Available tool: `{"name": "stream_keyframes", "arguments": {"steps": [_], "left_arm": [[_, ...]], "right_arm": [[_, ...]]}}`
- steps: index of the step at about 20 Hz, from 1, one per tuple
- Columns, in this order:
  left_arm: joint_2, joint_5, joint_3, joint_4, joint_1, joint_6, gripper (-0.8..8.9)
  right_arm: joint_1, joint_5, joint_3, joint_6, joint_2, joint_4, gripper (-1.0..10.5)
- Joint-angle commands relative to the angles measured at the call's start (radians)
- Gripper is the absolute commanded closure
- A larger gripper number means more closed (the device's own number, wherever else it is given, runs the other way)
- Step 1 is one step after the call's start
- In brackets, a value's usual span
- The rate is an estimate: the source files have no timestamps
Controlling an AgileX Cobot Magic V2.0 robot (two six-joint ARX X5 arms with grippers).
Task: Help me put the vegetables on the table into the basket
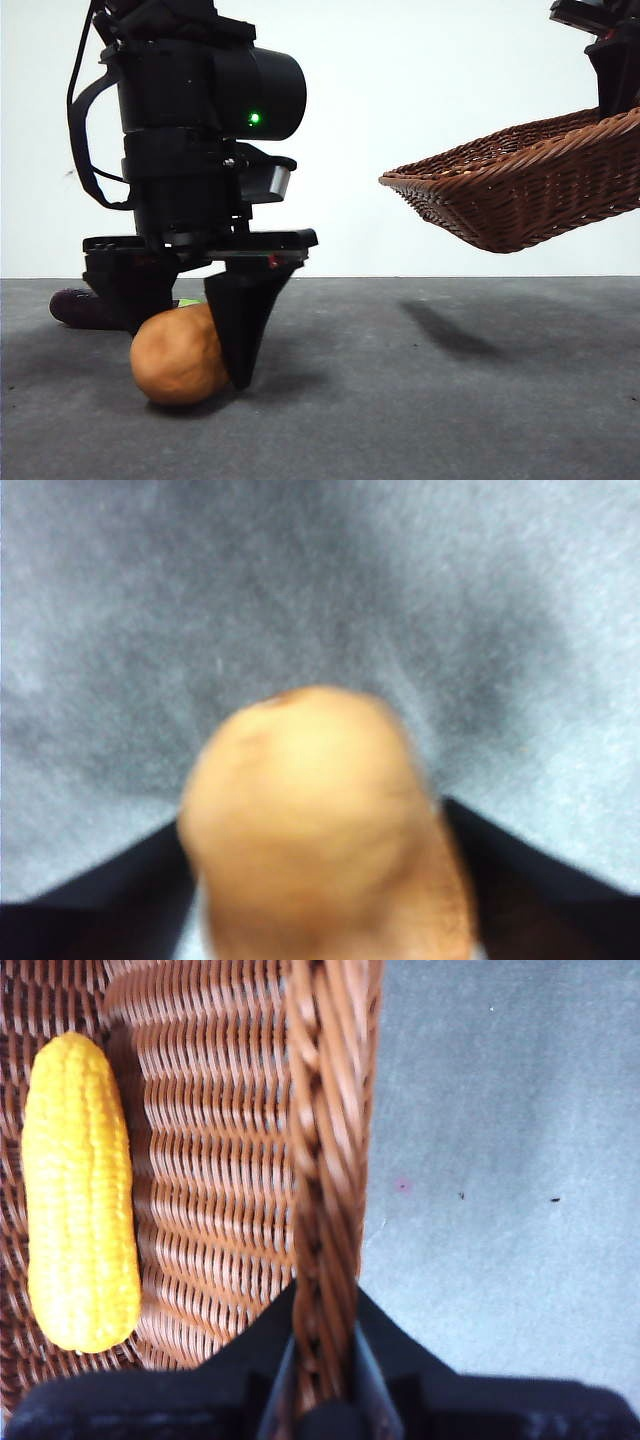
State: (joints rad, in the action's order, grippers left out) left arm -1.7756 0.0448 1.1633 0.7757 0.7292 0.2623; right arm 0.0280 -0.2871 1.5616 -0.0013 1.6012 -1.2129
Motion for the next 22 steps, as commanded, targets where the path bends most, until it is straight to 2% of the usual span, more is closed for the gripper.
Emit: {"name": "stream_keyframes", "arguments": {"steps": [1, 5, 7, 9, 12, 16, 19, 22], "left_arm": [[0.022, -0.030, 0.005, 0.023, -0.002, -0.039, 8.22], [0.137, -0.129, 0.055, 0.105, 0.010, -0.047, 8.21], [0.237, -0.213, 0.068, 0.037, 0.020, -0.045, 8.18], [0.328, -0.255, 0.071, -0.091, 0.037, -0.040, 8.18], [0.397, -0.255, 0.071, -0.264, 0.049, 0.008, 8.18], [0.395, -0.253, 0.079, -0.360, 0.018, 0.026, 8.18], [0.395, -0.254, 0.082, -0.381, -0.027, 0.030, 8.18], [0.389, -0.254, 0.082, -0.321, -0.081, 0.021, 8.17]], "right_arm": [[0.003, -0.012, 0.002, -0.011, -0.001, 0.007, 9.6], [0.004, -0.013, 0.002, -0.011, -0.001, 0.007, 9.6], [0.006, -0.013, 0.002, -0.010, -0.001, 0.007, 9.6], [0.010, -0.014, 0.002, -0.005, -0.001, 0.008, 9.6], [0.037, -0.039, 0.002, -0.003, -0.001, -0.001, 9.6], [0.140, -0.039, 0.002, -0.003, -0.001, -0.026, 9.6], [0.229, -0.039, 0.002, -0.002, -0.001, -0.026, 9.6], [0.326, -0.039, 0.002, 0.001, -0.001, -0.024, 9.6]]}}
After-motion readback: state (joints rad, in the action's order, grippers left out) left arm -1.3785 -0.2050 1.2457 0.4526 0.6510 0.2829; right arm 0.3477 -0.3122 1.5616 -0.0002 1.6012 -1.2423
